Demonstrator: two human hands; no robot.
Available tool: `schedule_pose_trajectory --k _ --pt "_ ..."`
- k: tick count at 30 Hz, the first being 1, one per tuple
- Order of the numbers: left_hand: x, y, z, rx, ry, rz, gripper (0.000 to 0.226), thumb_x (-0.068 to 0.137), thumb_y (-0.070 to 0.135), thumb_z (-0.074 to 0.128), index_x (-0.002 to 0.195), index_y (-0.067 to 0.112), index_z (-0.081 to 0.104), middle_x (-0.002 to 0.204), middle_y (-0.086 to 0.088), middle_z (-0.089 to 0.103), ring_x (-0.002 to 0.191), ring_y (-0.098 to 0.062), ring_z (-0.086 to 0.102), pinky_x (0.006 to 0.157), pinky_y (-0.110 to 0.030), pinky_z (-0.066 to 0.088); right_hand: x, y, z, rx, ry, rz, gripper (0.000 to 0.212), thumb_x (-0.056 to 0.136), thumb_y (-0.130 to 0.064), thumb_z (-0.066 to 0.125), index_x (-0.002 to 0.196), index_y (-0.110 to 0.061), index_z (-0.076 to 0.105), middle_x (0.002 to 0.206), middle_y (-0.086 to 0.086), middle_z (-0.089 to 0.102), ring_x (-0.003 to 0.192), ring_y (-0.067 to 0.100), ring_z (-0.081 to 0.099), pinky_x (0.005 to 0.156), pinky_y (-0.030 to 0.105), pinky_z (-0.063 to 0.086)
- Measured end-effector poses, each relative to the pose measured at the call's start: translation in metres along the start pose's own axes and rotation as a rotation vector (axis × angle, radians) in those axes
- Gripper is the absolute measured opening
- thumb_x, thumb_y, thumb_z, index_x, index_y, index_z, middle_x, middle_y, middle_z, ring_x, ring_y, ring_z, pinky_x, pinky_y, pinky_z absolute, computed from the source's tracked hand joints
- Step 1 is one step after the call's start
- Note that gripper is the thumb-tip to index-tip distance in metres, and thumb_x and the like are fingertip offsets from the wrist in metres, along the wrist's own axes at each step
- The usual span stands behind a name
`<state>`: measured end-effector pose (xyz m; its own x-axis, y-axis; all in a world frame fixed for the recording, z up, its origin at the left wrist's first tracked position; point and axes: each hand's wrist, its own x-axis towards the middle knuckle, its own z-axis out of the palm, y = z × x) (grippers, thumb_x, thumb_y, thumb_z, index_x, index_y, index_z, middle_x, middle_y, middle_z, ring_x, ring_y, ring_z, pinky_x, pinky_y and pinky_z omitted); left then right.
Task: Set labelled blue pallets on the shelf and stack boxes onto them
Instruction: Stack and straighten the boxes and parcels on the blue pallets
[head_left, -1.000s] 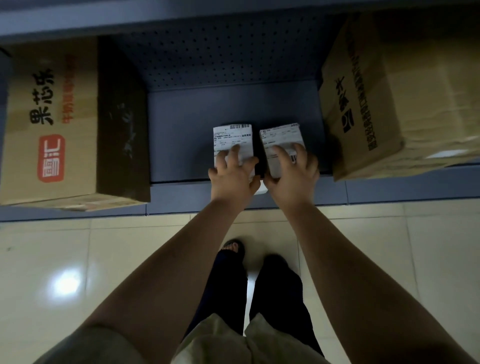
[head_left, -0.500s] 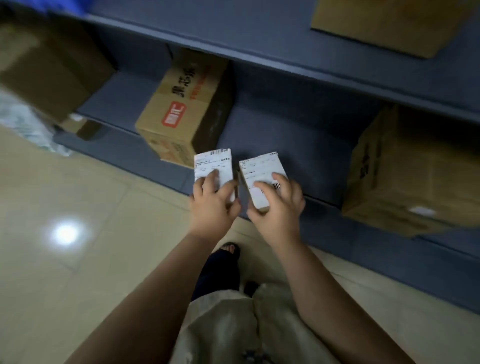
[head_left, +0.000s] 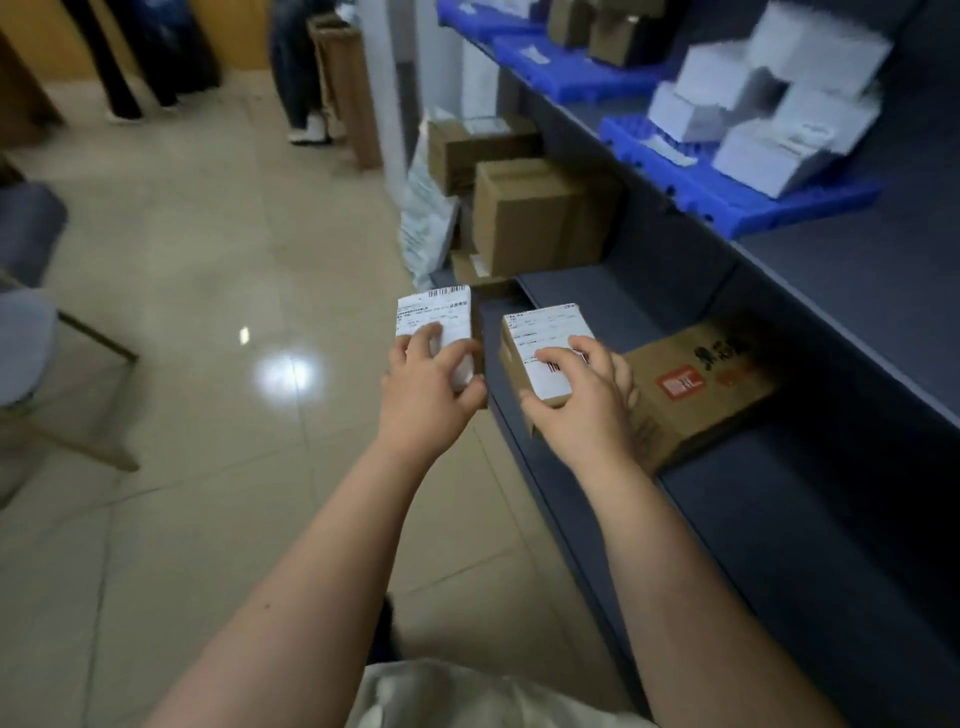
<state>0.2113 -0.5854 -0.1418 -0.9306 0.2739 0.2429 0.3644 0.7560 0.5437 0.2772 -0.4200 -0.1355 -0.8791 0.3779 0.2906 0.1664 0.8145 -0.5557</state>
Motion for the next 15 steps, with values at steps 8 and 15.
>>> schedule_pose_trajectory --k 8,15 --pt "0.116 -0.132 -0.097 0.026 0.081 -0.067 0.031 0.084 0.039 0.060 0.115 0.039 0.061 0.146 0.001 0.039 0.133 -0.026 0.025 0.097 -0.044 0.039 0.136 -0.145 0.097 0.045 -0.058 -0.137 0.038 0.075 -0.037 0.072 0.113 -0.034 0.063 0.139 -0.010 0.042 0.127 0.020 0.027 0.103 0.035 0.021" --pt "0.224 -0.206 -0.122 0.126 0.030 -0.052 0.035 0.085 0.040 0.056 0.120 0.037 0.059 0.145 -0.001 0.039 0.131 -0.026 0.027 0.091 -0.043 0.036 0.227 -0.215 0.172 -0.054 -0.036 -0.093 0.042 0.074 -0.036 0.071 0.115 -0.032 0.062 0.141 -0.007 0.040 0.130 0.022 0.023 0.106 0.045 0.021"
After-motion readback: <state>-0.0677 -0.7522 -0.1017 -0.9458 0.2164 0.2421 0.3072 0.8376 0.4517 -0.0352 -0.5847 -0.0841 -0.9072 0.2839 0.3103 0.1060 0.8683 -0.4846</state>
